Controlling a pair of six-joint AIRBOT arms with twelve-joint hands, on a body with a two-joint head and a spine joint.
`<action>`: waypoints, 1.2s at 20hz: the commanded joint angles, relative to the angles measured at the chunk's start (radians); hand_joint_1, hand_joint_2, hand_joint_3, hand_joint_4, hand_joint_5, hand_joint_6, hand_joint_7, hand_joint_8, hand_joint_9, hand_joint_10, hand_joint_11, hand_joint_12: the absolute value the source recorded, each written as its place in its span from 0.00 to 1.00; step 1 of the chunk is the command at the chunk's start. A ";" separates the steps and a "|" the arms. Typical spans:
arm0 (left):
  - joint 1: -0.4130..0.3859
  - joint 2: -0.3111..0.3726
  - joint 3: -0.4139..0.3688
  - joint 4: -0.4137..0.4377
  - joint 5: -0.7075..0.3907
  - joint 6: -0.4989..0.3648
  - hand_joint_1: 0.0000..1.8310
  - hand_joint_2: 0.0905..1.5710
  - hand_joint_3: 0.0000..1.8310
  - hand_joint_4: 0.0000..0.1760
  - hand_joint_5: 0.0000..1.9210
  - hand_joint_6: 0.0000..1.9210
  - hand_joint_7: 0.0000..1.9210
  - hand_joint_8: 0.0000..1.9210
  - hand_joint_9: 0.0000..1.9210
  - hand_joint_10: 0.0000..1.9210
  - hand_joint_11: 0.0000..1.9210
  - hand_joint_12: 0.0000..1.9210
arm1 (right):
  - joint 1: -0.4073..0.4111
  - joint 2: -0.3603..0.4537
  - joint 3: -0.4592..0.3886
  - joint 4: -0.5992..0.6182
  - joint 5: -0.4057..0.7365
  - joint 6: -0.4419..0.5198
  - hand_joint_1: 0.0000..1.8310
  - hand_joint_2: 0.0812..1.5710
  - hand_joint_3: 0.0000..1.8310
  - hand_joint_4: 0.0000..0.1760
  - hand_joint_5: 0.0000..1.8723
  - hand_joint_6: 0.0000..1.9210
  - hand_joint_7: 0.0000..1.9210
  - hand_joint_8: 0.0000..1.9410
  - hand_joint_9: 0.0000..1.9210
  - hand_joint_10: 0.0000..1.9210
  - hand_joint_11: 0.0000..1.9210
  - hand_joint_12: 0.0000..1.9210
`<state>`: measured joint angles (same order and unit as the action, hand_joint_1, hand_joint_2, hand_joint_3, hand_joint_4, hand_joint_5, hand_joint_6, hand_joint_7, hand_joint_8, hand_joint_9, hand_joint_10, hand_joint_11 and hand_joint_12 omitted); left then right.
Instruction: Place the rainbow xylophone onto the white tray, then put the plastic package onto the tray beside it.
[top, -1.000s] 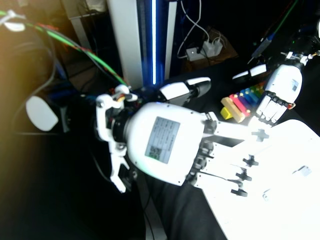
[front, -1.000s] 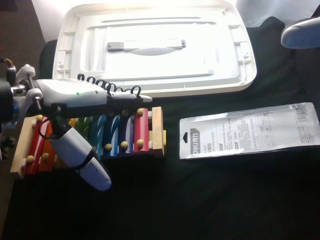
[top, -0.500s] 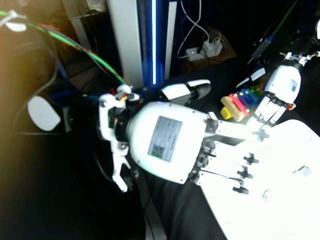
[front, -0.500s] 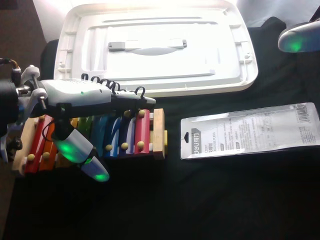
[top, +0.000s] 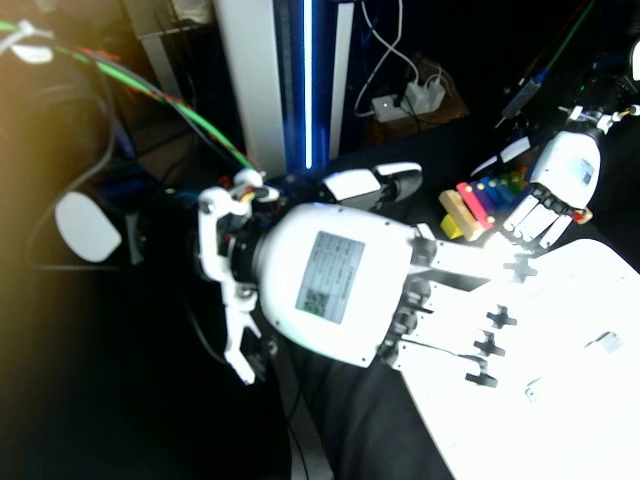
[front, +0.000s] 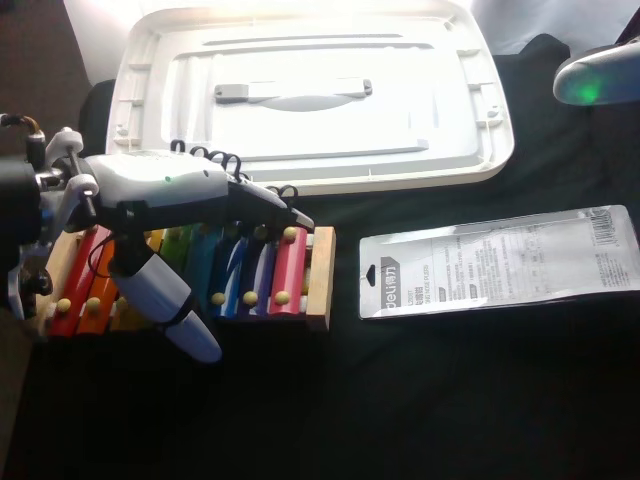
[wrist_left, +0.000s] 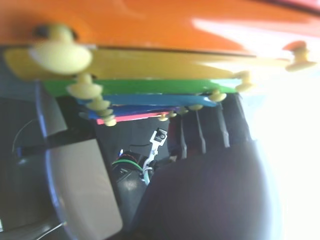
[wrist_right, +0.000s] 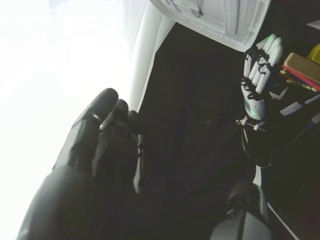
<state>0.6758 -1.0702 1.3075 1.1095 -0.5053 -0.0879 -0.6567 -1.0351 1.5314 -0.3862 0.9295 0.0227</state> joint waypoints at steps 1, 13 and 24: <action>0.009 -0.017 -0.008 0.010 -0.011 -0.009 0.77 0.64 0.00 0.00 0.43 0.01 0.48 0.01 0.53 0.02 0.31 0.45 | 0.016 -0.001 0.000 0.060 0.099 0.008 0.26 0.42 0.00 0.60 0.09 0.00 0.21 0.00 0.22 0.00 0.09 0.47; 0.010 0.028 -0.039 -0.160 -0.055 0.121 0.77 0.64 0.00 0.00 0.44 0.00 0.48 0.00 0.52 0.02 0.30 0.46 | 0.016 -0.002 0.001 0.060 0.099 0.008 0.28 0.43 0.00 0.48 0.10 0.00 0.23 0.00 0.22 0.00 0.08 0.51; -0.083 0.121 -0.069 -0.227 -0.129 0.163 0.72 0.66 0.00 0.00 0.43 0.00 0.47 0.01 0.51 0.01 0.39 0.27 | 0.016 -0.003 0.002 0.060 0.099 0.008 0.29 0.46 0.00 0.39 0.11 0.00 0.23 0.00 0.23 0.00 0.05 0.55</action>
<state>0.5987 -0.9497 1.2392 0.9318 -0.5495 0.0795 -0.6567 -1.0374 1.5314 -0.3859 0.9295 0.0227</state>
